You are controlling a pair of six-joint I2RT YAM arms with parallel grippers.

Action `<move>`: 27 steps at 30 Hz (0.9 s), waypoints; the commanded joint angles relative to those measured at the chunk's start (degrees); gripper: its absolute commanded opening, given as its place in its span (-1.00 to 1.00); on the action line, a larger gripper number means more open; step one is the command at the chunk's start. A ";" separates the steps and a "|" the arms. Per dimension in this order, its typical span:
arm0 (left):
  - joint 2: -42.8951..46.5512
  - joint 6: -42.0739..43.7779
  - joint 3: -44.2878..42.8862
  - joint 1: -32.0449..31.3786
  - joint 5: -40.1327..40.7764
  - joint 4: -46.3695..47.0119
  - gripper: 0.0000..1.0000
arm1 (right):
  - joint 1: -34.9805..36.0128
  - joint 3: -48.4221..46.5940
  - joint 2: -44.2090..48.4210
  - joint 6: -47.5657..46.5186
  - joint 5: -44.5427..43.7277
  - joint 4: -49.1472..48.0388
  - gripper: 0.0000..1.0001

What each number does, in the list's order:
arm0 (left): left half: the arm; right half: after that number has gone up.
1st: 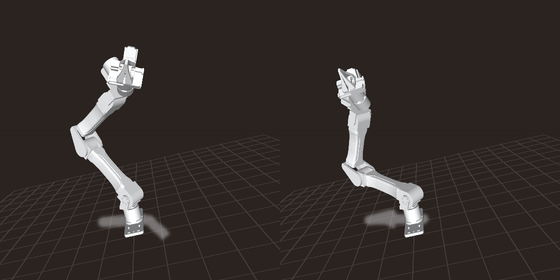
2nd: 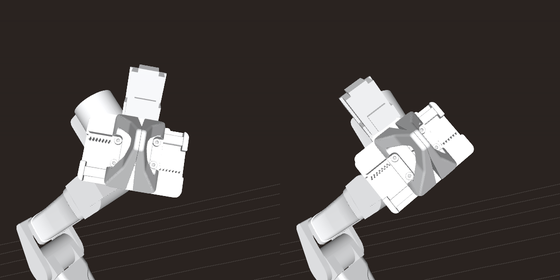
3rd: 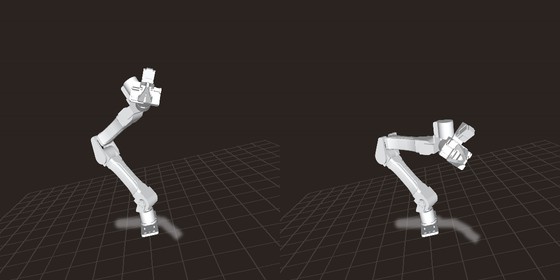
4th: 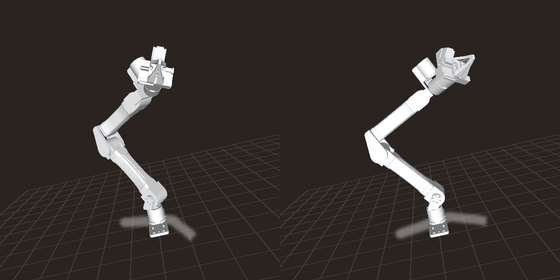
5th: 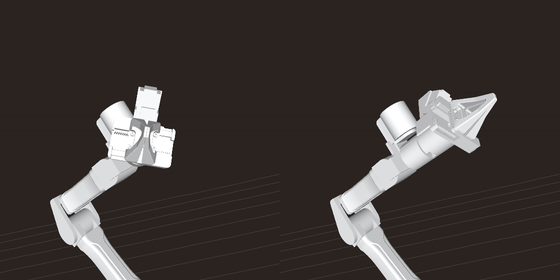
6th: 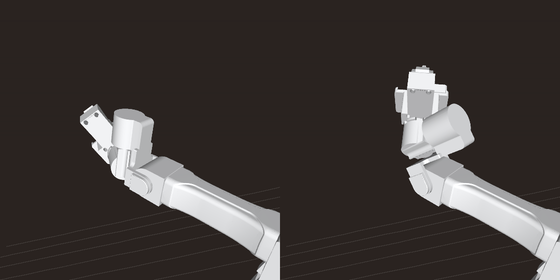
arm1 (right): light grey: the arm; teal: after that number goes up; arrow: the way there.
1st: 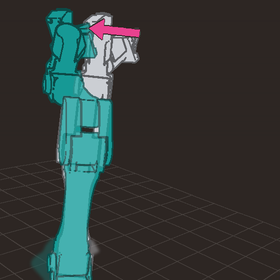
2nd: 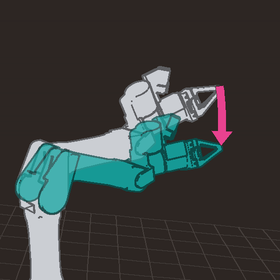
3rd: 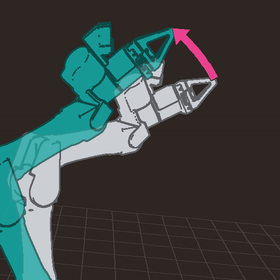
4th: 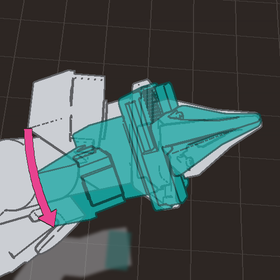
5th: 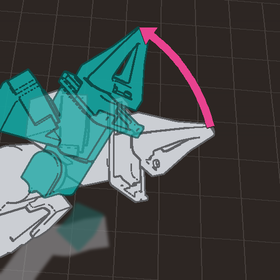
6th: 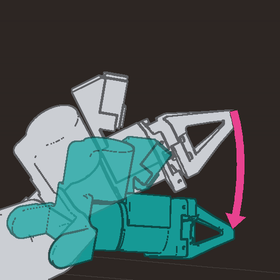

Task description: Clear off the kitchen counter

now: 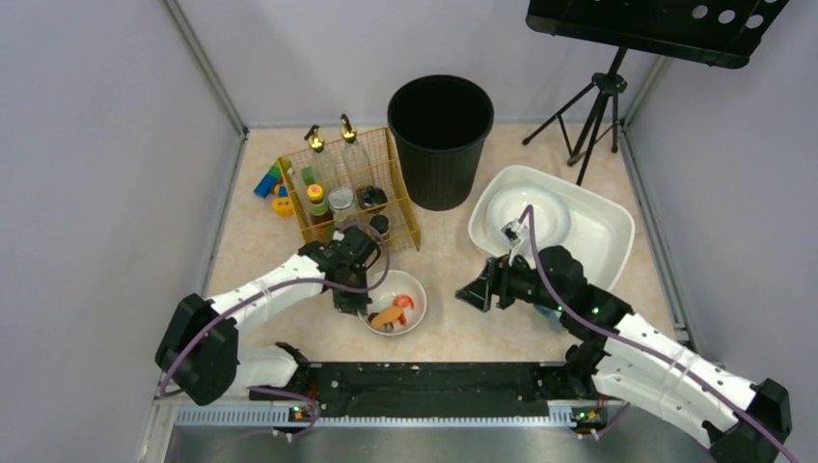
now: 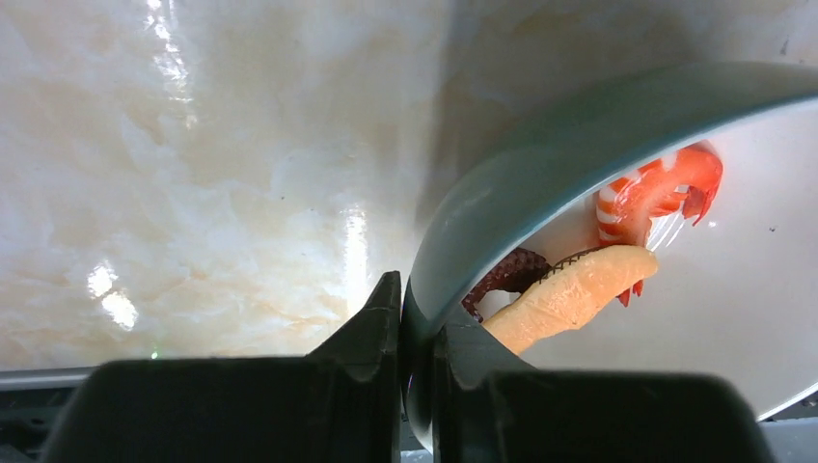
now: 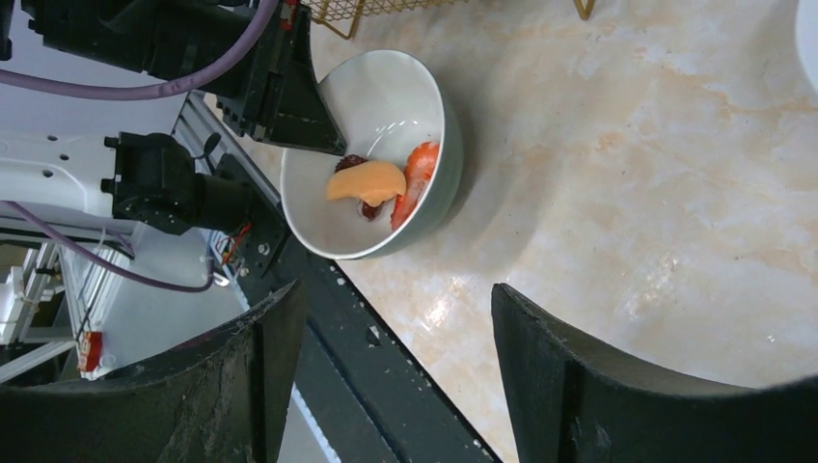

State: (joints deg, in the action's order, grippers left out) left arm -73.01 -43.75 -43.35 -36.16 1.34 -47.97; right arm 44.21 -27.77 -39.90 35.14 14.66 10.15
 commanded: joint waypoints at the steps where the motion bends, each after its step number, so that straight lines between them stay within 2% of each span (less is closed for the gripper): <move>1: -0.70 2.10 0.93 -0.94 -3.31 2.94 -1.00 | 0.71 -0.19 1.73 0.42 -0.83 -0.04 0.37; 9: 8.04 1.24 0.55 -5.06 -2.92 1.44 -1.00 | 0.70 -0.72 3.30 1.11 -1.85 1.86 0.35; 15: 15.94 1.83 -4.89 -7.66 -2.60 -1.41 -1.00 | 0.70 -2.43 5.64 0.89 -4.28 5.11 0.36; 20: 17.88 4.71 -14.08 -7.93 -1.87 -2.87 -1.00 | 0.71 -4.93 7.63 0.34 -6.06 8.43 0.36; 27: 6.72 11.33 -35.40 -7.83 4.44 -3.91 -1.00 | 0.71 -8.98 9.42 -0.73 -8.33 12.73 0.36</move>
State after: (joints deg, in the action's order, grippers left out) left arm -61.60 -36.03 -65.60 -43.94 2.98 -59.05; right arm 44.23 -32.62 -31.97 35.55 8.45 20.93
